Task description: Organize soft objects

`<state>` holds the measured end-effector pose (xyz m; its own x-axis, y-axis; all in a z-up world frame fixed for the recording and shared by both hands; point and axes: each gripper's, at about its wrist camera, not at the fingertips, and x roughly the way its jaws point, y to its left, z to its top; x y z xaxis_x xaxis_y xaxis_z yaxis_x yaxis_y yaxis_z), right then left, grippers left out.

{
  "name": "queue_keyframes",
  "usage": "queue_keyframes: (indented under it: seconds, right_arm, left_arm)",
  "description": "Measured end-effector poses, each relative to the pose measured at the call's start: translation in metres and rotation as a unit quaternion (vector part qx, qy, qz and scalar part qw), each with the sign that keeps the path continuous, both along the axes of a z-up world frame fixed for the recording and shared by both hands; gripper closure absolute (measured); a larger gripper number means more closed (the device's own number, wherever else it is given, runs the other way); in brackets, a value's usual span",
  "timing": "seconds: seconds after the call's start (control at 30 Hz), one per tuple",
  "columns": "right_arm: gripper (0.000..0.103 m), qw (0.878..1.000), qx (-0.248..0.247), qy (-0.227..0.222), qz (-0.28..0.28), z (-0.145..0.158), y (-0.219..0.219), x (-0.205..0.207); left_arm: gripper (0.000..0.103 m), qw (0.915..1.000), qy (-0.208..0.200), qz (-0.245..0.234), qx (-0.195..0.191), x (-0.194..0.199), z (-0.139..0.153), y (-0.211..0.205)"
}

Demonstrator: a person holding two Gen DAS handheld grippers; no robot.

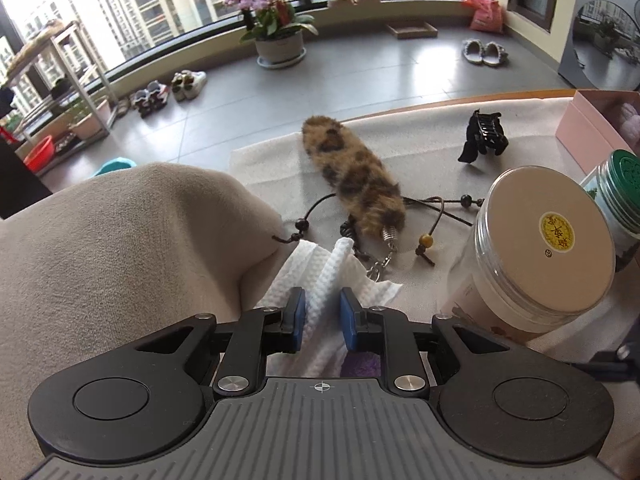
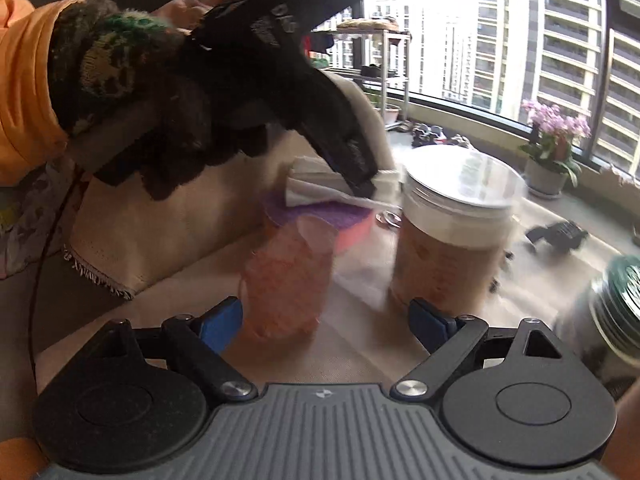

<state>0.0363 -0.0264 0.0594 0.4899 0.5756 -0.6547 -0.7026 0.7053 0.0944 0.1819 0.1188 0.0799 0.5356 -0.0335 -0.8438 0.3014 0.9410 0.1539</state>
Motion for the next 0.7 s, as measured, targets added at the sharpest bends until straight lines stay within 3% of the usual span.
queue_keyframes:
  seconds: [0.07,0.13,0.17,0.33,0.53,0.7]
  right_arm:
    - [0.02,1.0,-0.012,-0.003,0.017,-0.005,0.024,0.007]
    - [0.06,0.999,-0.026,0.0,0.022,-0.009,0.04,0.012]
    - [0.086,0.999,-0.035,0.011,0.022,-0.009,0.045,0.016]
    - [0.091,1.0,-0.011,0.008,0.003,0.025,0.02,0.013]
    - [0.091,0.999,0.043,0.012,-0.017,0.093,-0.023,0.022]
    - [0.091,0.996,0.059,-0.02,-0.065,0.137,-0.067,0.034]
  left_arm:
    - [0.086,0.9999,-0.012,-0.002,0.008,-0.004,-0.001,-0.003]
    - [0.091,0.9998,-0.019,-0.002,0.01,-0.009,-0.001,-0.004]
    - [0.092,0.9997,-0.024,-0.002,0.007,-0.012,0.0,-0.003]
    - [0.095,0.9977,-0.056,0.003,-0.037,-0.028,0.02,0.008]
    - [0.095,0.9938,-0.098,0.016,-0.05,-0.043,0.063,0.011]
    - [0.095,0.9871,-0.152,0.006,-0.05,-0.057,0.112,-0.007]
